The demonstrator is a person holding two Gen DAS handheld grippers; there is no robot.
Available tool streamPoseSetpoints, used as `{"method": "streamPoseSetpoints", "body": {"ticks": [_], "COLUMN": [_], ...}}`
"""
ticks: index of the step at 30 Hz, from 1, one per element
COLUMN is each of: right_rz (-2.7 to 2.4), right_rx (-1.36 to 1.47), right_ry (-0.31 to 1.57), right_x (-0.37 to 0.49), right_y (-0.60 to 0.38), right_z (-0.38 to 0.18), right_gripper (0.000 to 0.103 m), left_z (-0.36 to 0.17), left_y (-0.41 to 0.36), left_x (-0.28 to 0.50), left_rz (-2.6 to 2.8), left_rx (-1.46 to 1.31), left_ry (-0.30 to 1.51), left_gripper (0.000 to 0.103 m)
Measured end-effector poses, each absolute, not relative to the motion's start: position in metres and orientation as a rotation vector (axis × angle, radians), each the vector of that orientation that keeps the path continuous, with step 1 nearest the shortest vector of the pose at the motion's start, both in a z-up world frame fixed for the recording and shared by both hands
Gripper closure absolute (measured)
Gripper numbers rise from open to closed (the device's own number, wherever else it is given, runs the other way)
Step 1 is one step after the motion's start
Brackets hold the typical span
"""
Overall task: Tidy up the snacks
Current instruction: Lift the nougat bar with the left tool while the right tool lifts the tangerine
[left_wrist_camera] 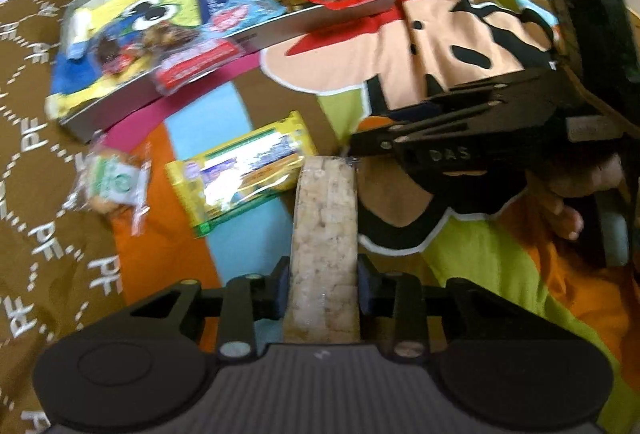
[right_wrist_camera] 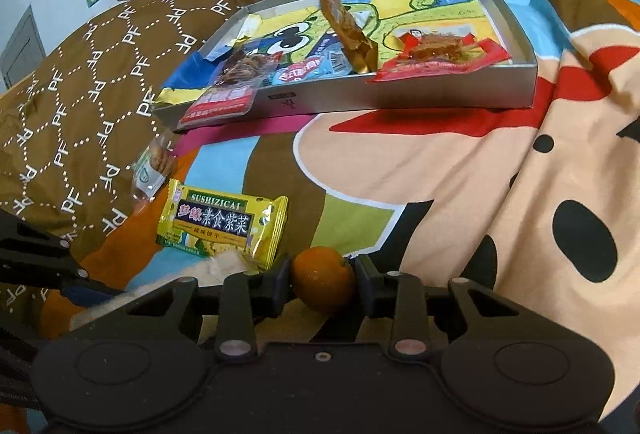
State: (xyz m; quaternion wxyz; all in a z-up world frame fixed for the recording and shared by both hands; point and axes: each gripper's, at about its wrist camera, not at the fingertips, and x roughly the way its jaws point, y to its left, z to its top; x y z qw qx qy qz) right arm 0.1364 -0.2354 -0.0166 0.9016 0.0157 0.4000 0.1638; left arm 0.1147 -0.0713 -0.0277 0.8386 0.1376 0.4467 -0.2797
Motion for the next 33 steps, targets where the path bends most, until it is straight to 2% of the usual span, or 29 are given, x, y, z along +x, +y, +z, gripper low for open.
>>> {"method": "streamPoseSetpoints", "body": {"ticks": [6, 19, 33], "right_rz": [0.357, 0.351, 0.319], "right_rx": [-0.028, -0.017, 0.024], "right_ry": [0.795, 0.701, 0.621], "right_x": [0.121, 0.102, 0.098], "right_y": [-0.229, -0.238, -0.247], "right_z": [-0.005, 0.027, 0.047], "right_gripper": [0.067, 0.067, 0.067], "left_z": [-0.017, 0.015, 0.053], "left_y": [-0.070, -0.080, -0.096], "left_x": [0.106, 0.091, 0.096], "left_rz": [-0.450, -0.377, -0.309], "left_rx": [0.295, 0.303, 0.233], "left_ry": [0.968, 0.880, 0.662], "left_gripper": [0.067, 0.068, 0.068]}}
